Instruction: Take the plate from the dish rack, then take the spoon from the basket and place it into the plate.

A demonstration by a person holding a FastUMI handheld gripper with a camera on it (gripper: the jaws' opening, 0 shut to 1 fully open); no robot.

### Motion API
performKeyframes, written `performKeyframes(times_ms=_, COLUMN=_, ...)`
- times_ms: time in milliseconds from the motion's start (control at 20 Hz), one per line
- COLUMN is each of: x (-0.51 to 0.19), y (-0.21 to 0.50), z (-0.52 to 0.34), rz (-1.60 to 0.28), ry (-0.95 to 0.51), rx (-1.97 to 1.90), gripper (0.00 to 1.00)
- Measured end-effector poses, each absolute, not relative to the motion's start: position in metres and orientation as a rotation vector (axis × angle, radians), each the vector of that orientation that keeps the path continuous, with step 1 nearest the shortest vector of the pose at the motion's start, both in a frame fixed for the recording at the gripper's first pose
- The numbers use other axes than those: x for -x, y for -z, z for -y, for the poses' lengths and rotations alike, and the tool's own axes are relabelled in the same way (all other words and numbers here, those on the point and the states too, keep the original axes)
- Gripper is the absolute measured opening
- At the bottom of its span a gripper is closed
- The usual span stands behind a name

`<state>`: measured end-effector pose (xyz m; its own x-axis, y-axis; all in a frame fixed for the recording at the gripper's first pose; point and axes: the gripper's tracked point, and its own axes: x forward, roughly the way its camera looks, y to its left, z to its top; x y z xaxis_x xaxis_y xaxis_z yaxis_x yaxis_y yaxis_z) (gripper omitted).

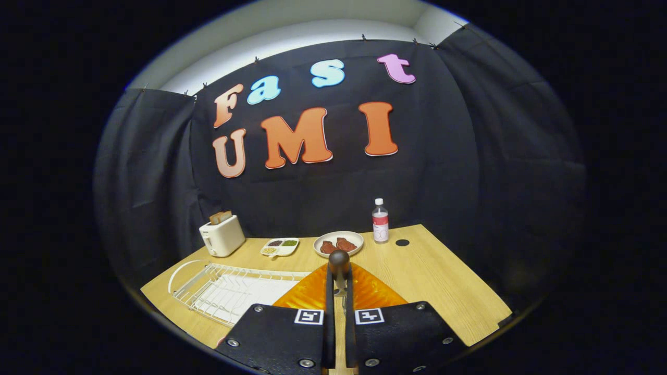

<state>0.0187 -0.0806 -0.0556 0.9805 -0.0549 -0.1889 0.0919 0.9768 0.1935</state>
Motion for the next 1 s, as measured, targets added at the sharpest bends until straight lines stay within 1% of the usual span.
performKeyframes(times_ms=150, x=0.012, y=0.040, z=0.053, rz=-0.175, ry=-0.007, rx=-0.197, gripper=0.08)
performKeyframes(times_ms=350, x=0.045, y=0.050, z=0.009, rz=-0.200, ry=-0.137, rx=-0.200, gripper=0.08)
performKeyframes(times_ms=600, x=0.068, y=0.092, z=-0.032, rz=-0.267, ry=-0.264, rx=-0.190, gripper=0.07)
performKeyframes(times_ms=800, x=0.071, y=0.142, z=-0.055, rz=-0.353, ry=-0.315, rx=-0.189, gripper=0.08)
performKeyframes(times_ms=1000, x=0.075, y=0.169, z=-0.073, rz=-0.379, ry=-0.378, rx=-0.199, gripper=0.08)
